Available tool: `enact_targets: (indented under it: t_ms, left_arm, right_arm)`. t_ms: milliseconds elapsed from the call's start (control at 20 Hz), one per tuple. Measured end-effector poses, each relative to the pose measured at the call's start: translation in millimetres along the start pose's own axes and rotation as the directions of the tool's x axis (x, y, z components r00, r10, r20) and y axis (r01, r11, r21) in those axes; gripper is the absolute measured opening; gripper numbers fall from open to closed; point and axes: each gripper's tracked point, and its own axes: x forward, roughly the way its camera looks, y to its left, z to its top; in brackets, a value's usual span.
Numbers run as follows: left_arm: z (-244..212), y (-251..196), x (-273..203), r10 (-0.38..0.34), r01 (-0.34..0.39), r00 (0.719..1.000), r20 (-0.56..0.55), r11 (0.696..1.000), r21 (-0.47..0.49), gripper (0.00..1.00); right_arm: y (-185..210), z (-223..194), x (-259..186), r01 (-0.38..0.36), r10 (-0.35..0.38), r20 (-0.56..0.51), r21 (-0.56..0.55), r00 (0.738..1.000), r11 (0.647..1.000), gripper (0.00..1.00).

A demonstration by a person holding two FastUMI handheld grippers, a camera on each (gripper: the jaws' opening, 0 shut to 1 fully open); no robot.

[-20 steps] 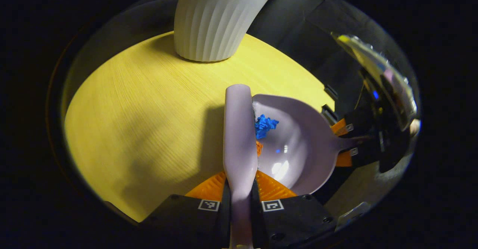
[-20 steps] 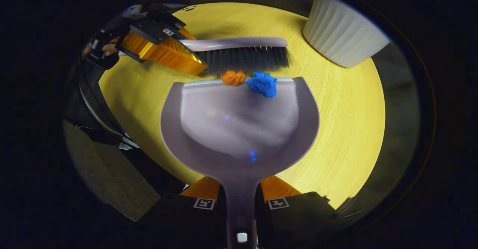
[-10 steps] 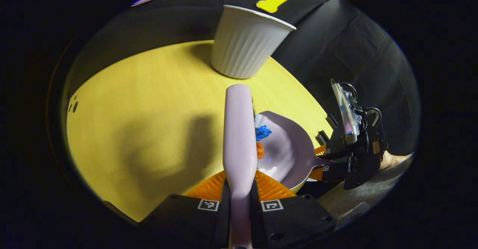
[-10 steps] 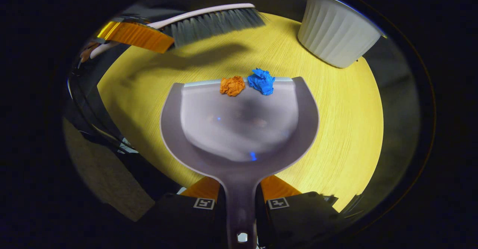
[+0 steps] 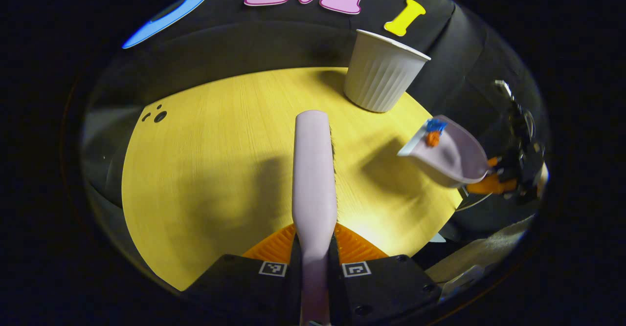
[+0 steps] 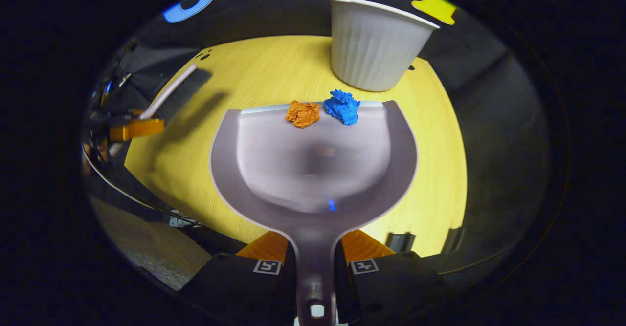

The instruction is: Pick up the small broom and dustpan from the desktop, sweep the trash into the dustpan with the broom, and then empty the trash into the garbage bin.

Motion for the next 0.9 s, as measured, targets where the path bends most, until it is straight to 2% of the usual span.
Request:
enact_targets:
  t_ms: [150, 350, 400, 450, 650, 700, 750, 800, 900]
  left_arm:
    - [-20.7, -0.6, 10.7, -0.028, 0.028, 1.000, -0.011, 1.000, 0.013, 0.27]
    - [-45.7, -2.8, 14.9, -0.078, 0.078, 0.997, -0.023, 0.997, -0.022, 0.27]
    - [-47.3, -3.8, 17.3, -0.083, 0.082, 0.996, -0.023, 0.996, -0.028, 0.24]
    - [-48.2, -4.1, 18.2, -0.088, 0.087, 0.996, -0.021, 0.996, -0.032, 0.27]
    - [-47.7, 2.3, 14.3, -0.079, 0.079, 0.997, 0.001, 0.996, -0.044, 0.27]
    - [-47.4, 3.7, 12.8, -0.079, 0.079, 0.997, 0.006, 0.995, -0.054, 0.27]
    - [-48.7, 6.5, 12.9, -0.076, 0.076, 0.997, 0.007, 0.995, -0.064, 0.27]
    - [-49.8, 9.6, 12.4, -0.071, 0.071, 0.997, 0.006, 0.995, -0.075, 0.27]
    - [-51.9, 14.8, 12.0, -0.061, 0.061, 0.998, 0.003, 0.994, -0.095, 0.27]
  right_arm:
    - [-3.2, 4.9, -5.2, 0.021, -0.024, 0.050, 0.060, 0.998, 0.998, 0.36]
    - [-3.2, 10.8, 3.1, 0.058, -0.072, 0.092, 0.144, 0.993, 0.988, 0.36]
    - [-3.5, 13.2, 7.9, 0.072, -0.090, 0.101, 0.168, 0.991, 0.983, 0.32]
    - [-4.5, 14.4, 13.7, 0.089, -0.108, 0.099, 0.178, 0.989, 0.980, 0.36]
    - [2.3, 12.9, 8.2, 0.214, -0.222, 0.062, 0.118, 0.973, 0.970, 0.36]
    - [3.3, 12.4, 4.2, 0.218, -0.225, 0.058, 0.105, 0.973, 0.970, 0.36]
    - [6.9, 11.0, 4.3, 0.214, -0.220, 0.053, 0.098, 0.974, 0.972, 0.41]
    - [2.8, 12.3, -1.5, 0.208, -0.211, 0.035, 0.086, 0.977, 0.974, 0.36]
    - [-0.1, 14.3, -6.4, 0.199, -0.198, -0.029, 0.033, 0.980, 0.979, 0.36]
